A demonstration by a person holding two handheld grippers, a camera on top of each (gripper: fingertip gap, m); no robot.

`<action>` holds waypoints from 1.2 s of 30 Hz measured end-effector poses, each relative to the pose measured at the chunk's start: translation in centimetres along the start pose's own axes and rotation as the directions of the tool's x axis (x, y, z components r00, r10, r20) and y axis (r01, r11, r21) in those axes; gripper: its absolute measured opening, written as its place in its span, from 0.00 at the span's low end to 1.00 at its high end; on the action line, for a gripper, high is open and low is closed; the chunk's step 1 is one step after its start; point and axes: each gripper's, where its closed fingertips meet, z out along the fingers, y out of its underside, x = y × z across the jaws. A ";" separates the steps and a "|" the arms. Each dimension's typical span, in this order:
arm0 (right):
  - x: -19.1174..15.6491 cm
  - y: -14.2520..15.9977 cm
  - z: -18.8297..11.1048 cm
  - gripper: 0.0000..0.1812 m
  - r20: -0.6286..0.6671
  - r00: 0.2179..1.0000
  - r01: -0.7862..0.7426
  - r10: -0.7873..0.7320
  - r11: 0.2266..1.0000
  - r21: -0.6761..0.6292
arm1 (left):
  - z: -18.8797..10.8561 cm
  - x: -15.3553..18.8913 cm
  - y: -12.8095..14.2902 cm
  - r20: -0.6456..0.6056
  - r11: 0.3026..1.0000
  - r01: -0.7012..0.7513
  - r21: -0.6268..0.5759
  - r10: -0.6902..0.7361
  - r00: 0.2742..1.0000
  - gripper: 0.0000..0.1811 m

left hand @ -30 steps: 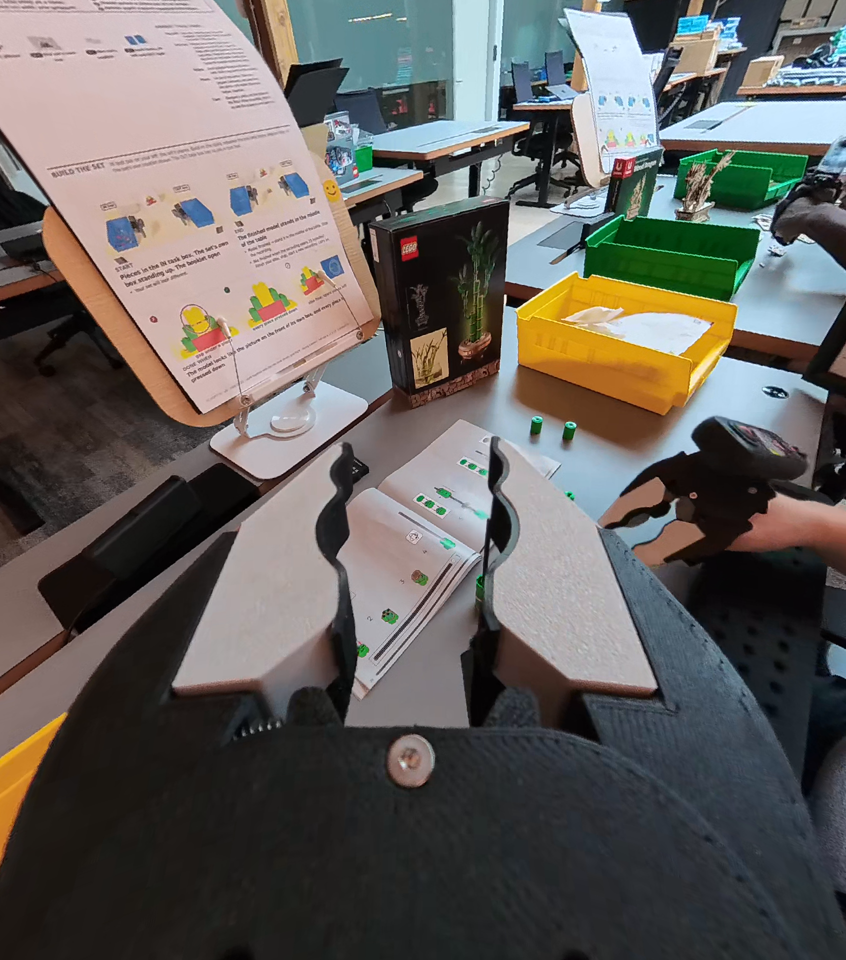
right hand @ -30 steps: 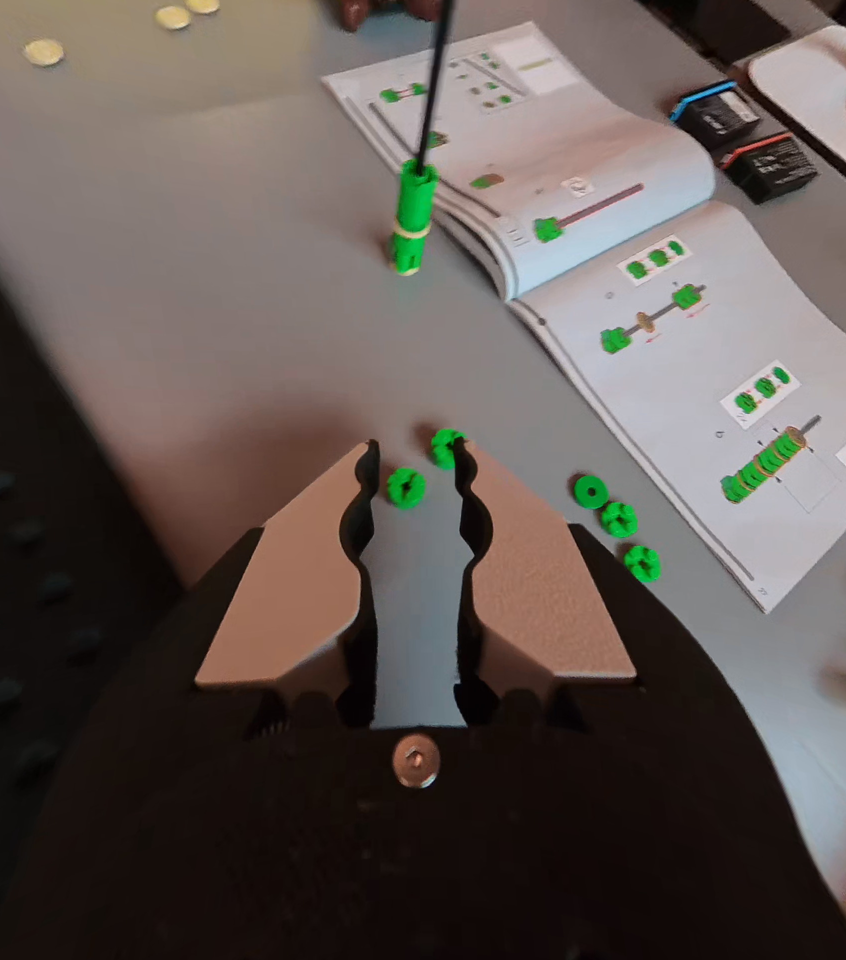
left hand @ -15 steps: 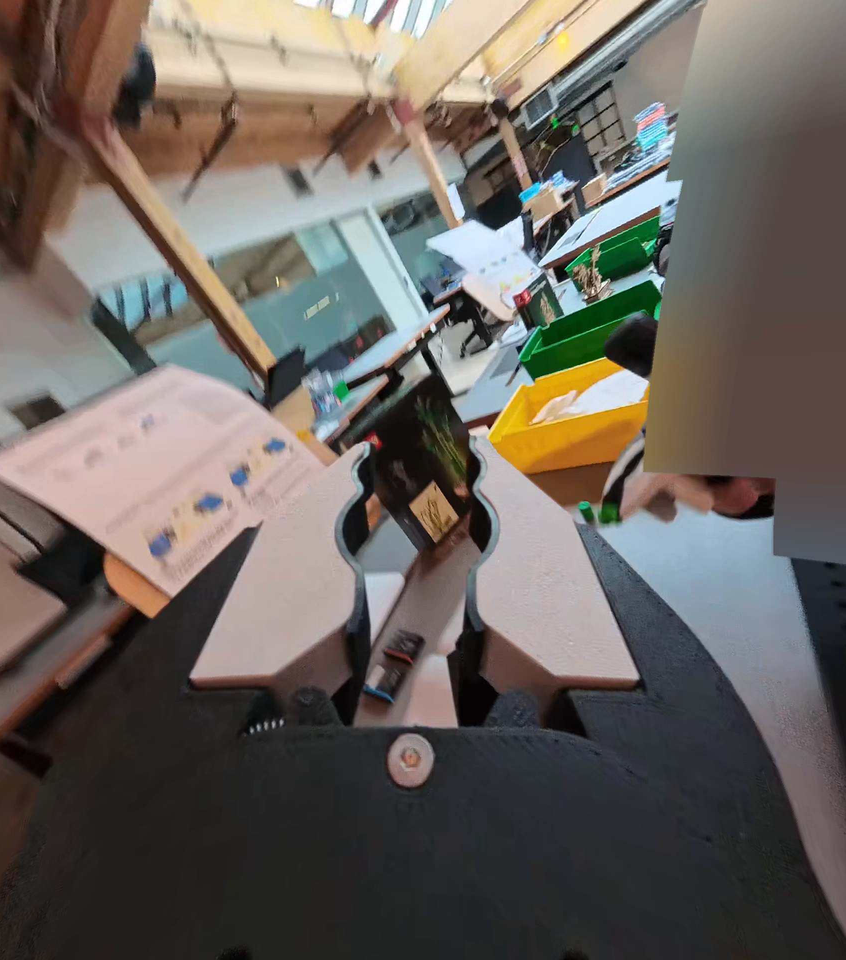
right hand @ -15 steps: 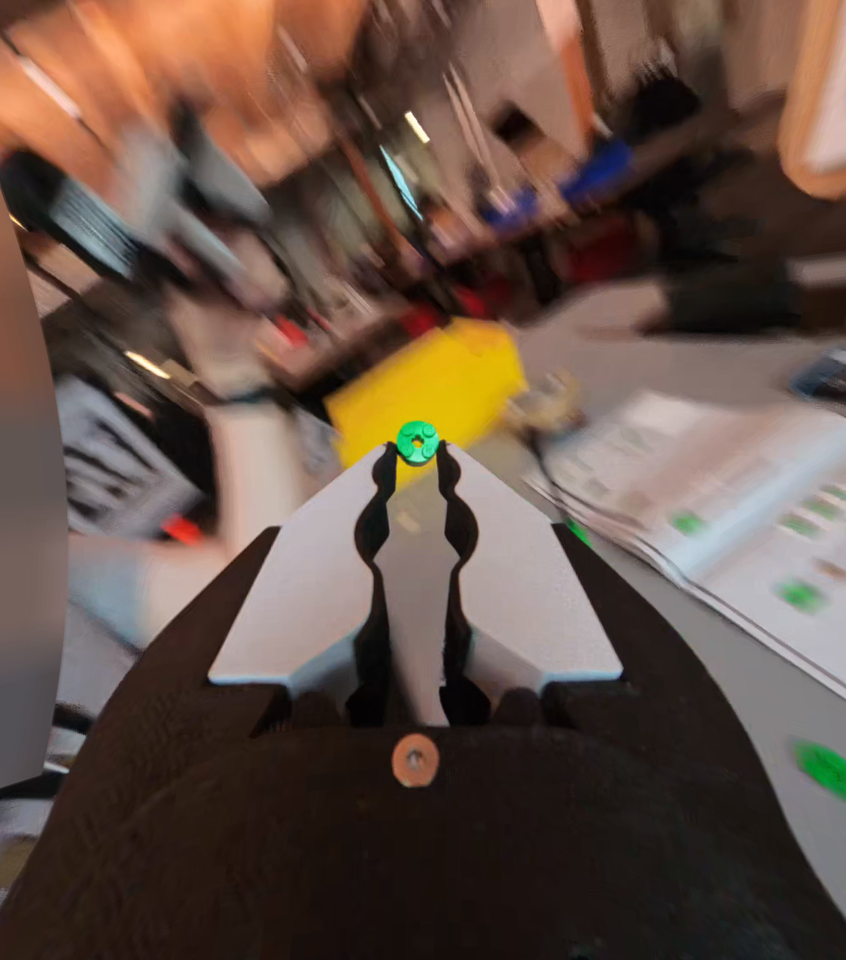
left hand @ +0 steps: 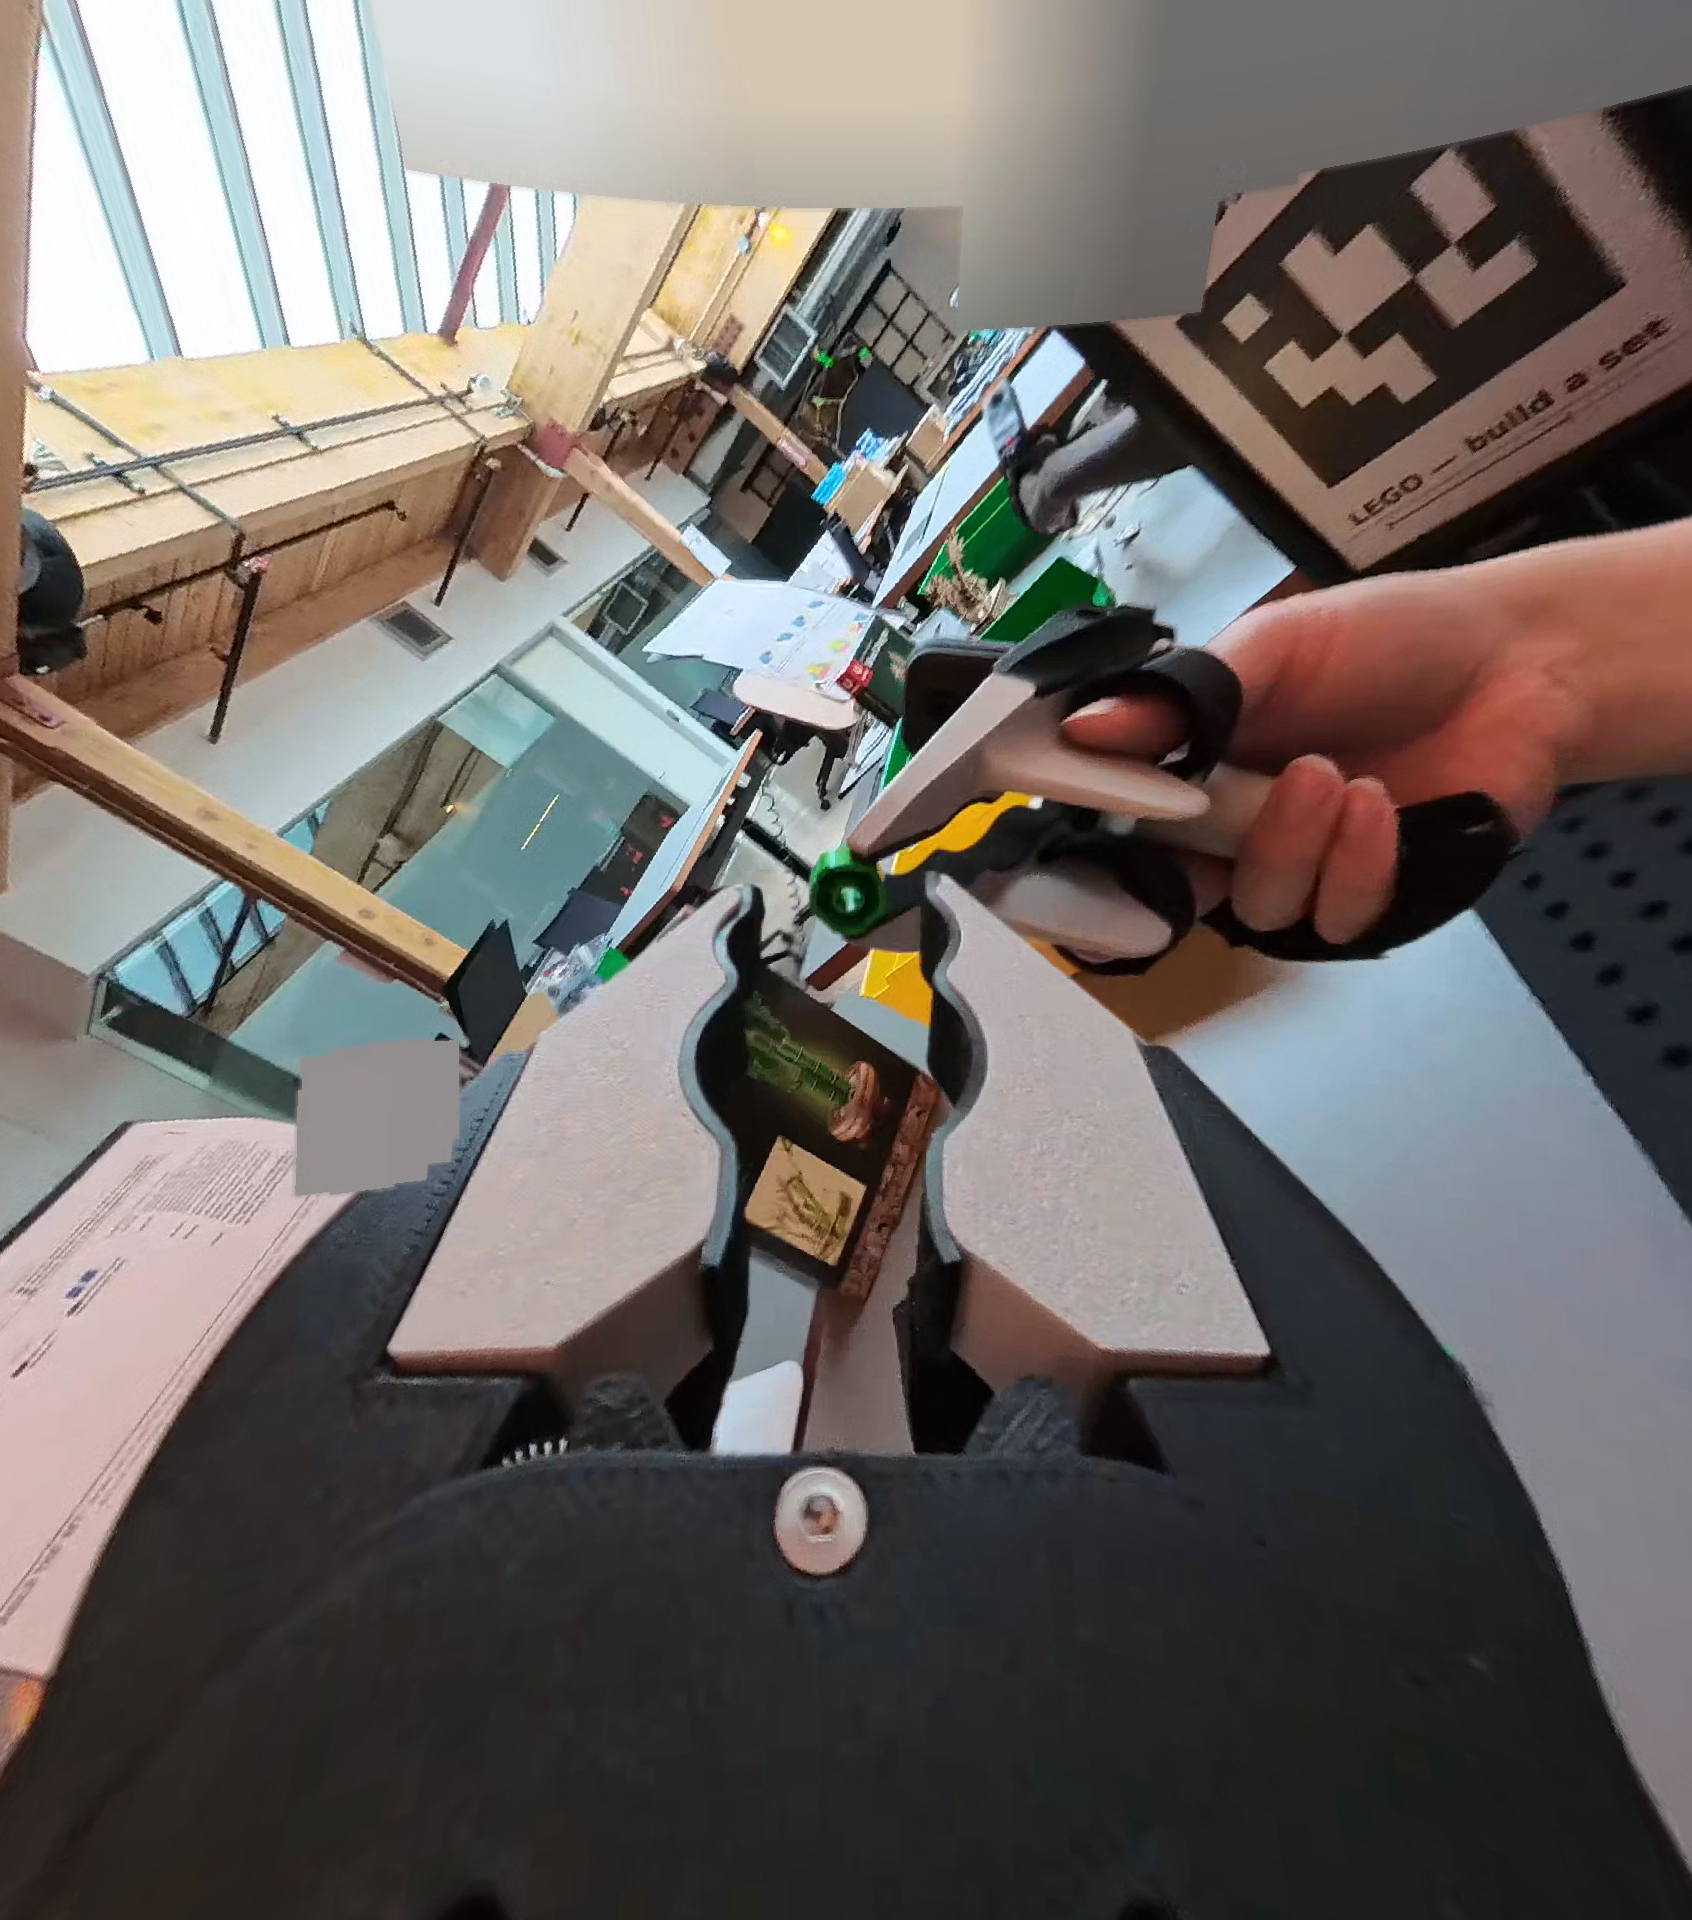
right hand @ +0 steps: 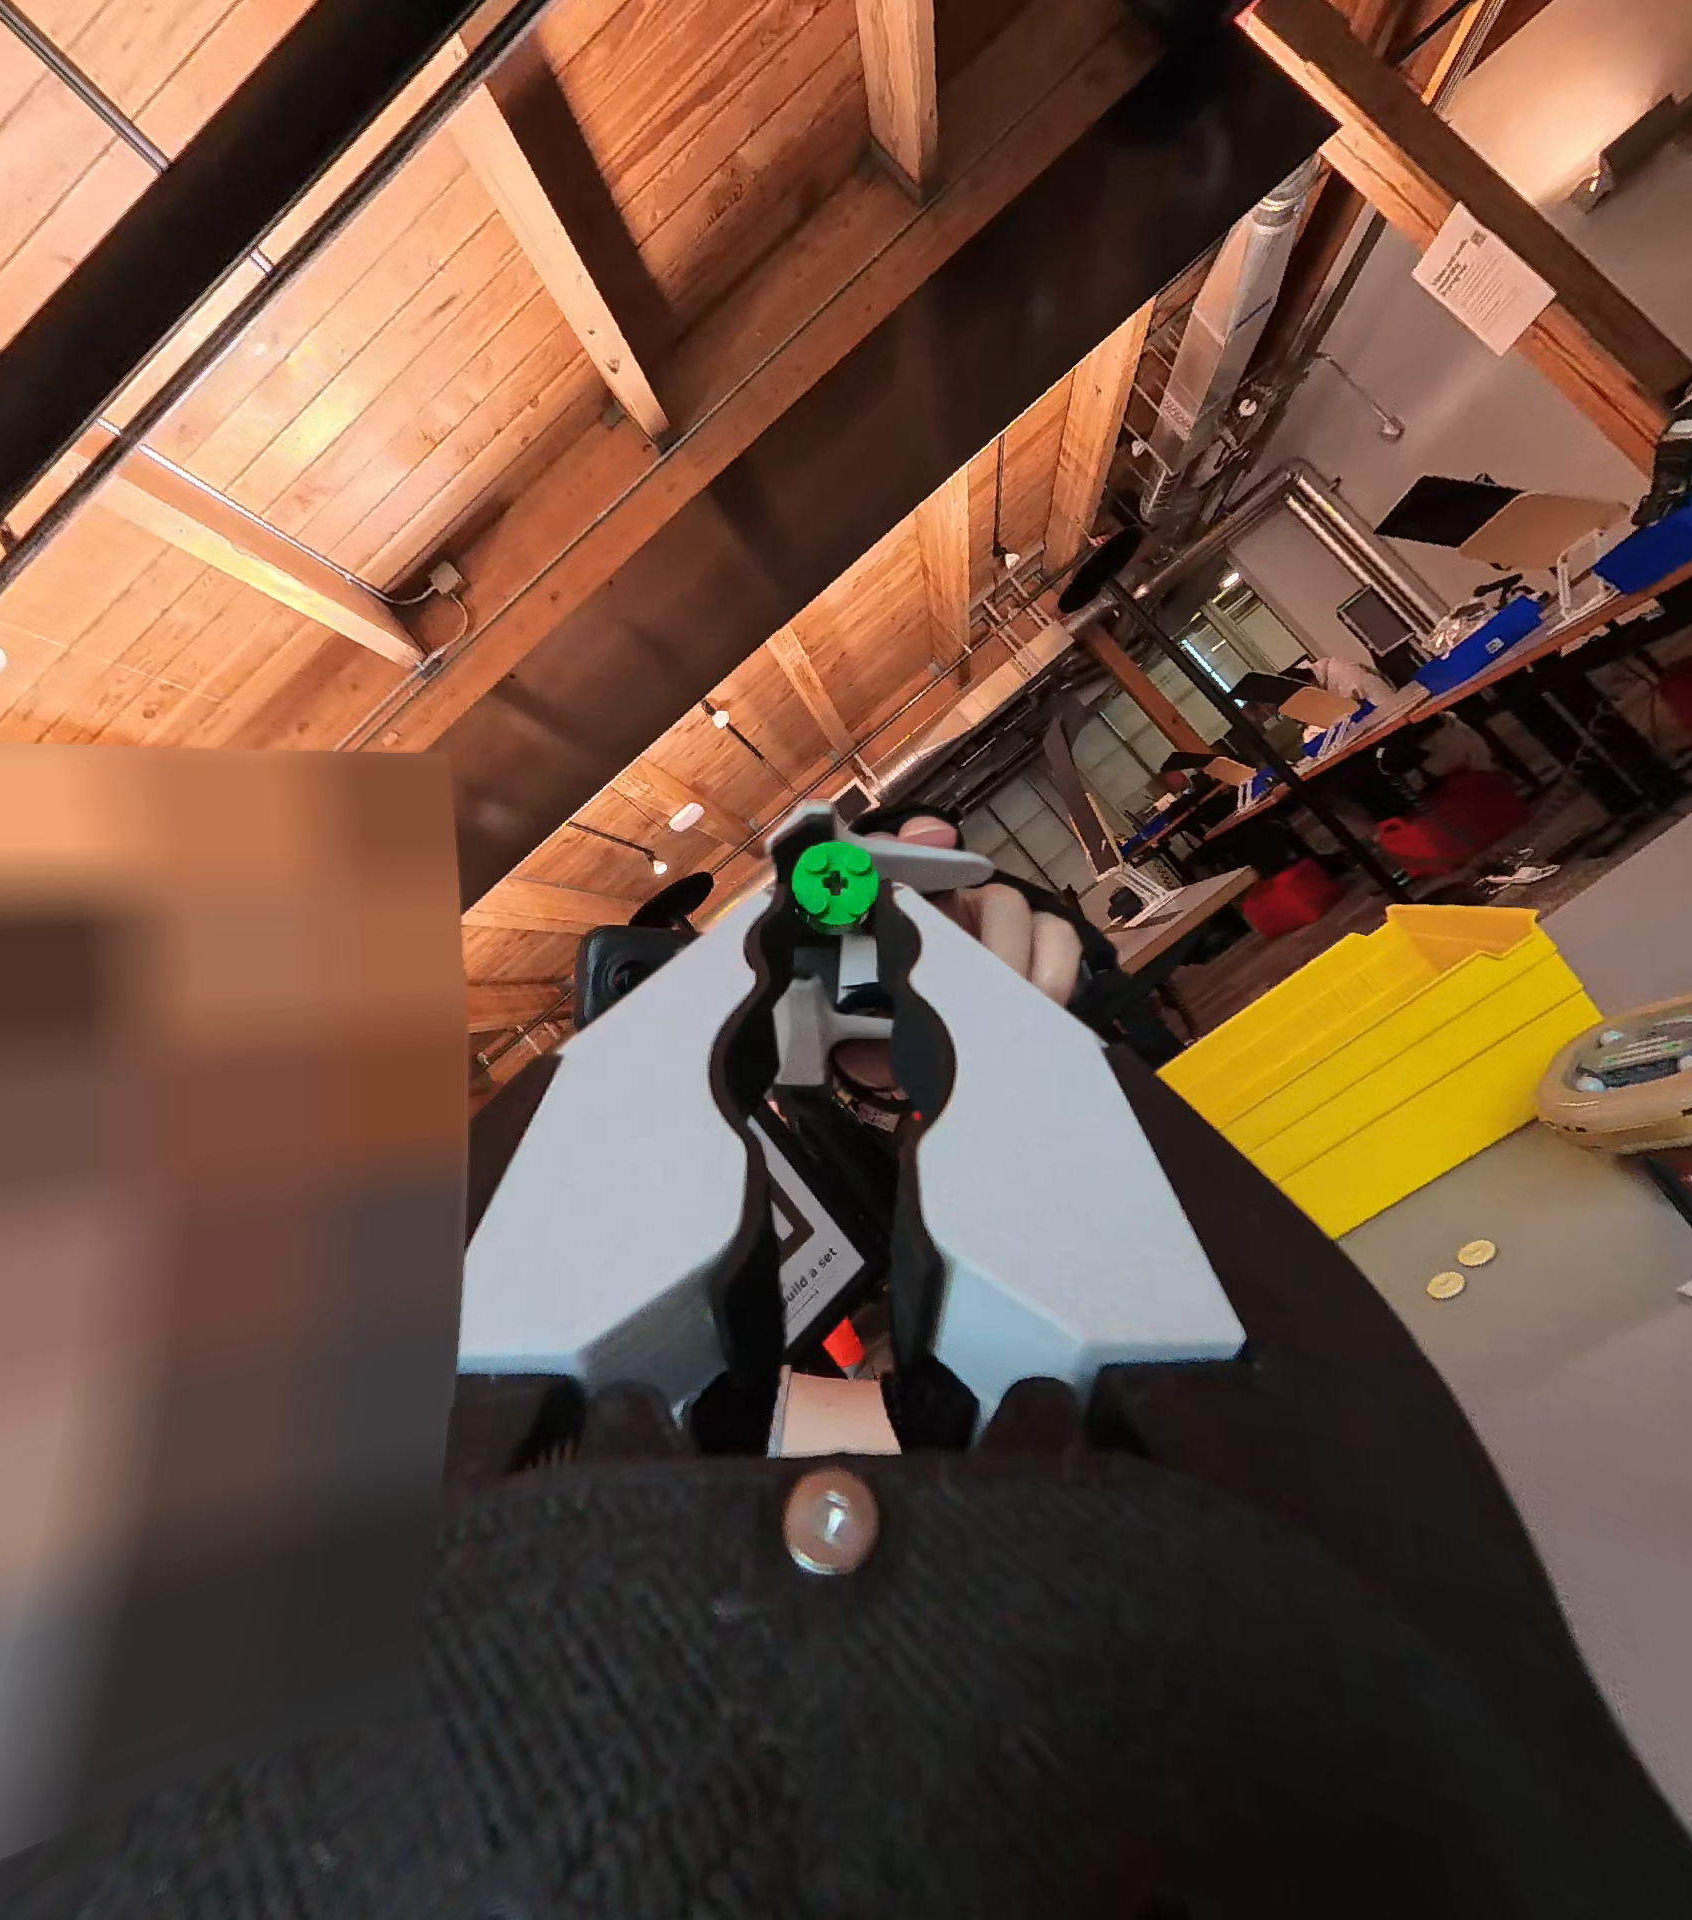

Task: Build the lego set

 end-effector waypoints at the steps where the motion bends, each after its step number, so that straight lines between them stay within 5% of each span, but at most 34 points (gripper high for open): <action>1: 0.1 0.0 0.0 0.07 -0.001 1.000 -0.002 0.002 1.000 0.002 | 0.3 0.0 0.4 0.005 1.000 -0.008 -0.012 0.008 1.000 0.15; 14: 1.2 0.5 -0.2 0.07 -0.044 0.999 0.027 -0.027 1.000 0.000 | 1.2 0.7 1.8 -0.017 0.997 -0.055 -0.051 0.054 0.998 0.07; 18: 1.3 -0.1 -1.4 0.26 -0.104 0.953 0.277 -0.284 0.958 -0.076 | 0.1 0.0 2.3 -0.018 0.996 -0.050 -0.077 0.049 0.999 0.07; 21: 5.6 2.9 -5.5 0.16 -0.140 0.704 0.564 -0.697 0.667 -0.487 | -2.0 -1.1 2.4 -0.017 0.997 -0.013 -0.075 0.012 1.000 0.07; 23: 11.6 6.5 -11.0 0.14 -0.112 0.560 0.405 -0.821 0.389 -0.827 | -3.3 -1.6 2.5 -0.023 0.997 0.005 -0.079 -0.006 1.000 0.07; 25: 14.5 10.5 -15.2 0.13 -0.007 0.586 0.221 -0.810 0.167 -0.961 | -4.4 -2.0 2.8 -0.022 0.995 0.008 -0.097 -0.010 1.000 0.06; 32: 17.6 13.8 -16.8 0.14 0.278 0.610 0.137 -0.742 -0.247 -0.959 | -5.9 -2.1 3.8 -0.037 0.989 0.028 -0.146 -0.034 0.999 0.06; 36: 18.6 14.4 -16.9 0.14 0.568 0.546 0.208 -0.616 -0.557 -0.804 | -6.0 -1.9 4.0 -0.050 0.987 0.024 -0.159 -0.033 0.998 0.07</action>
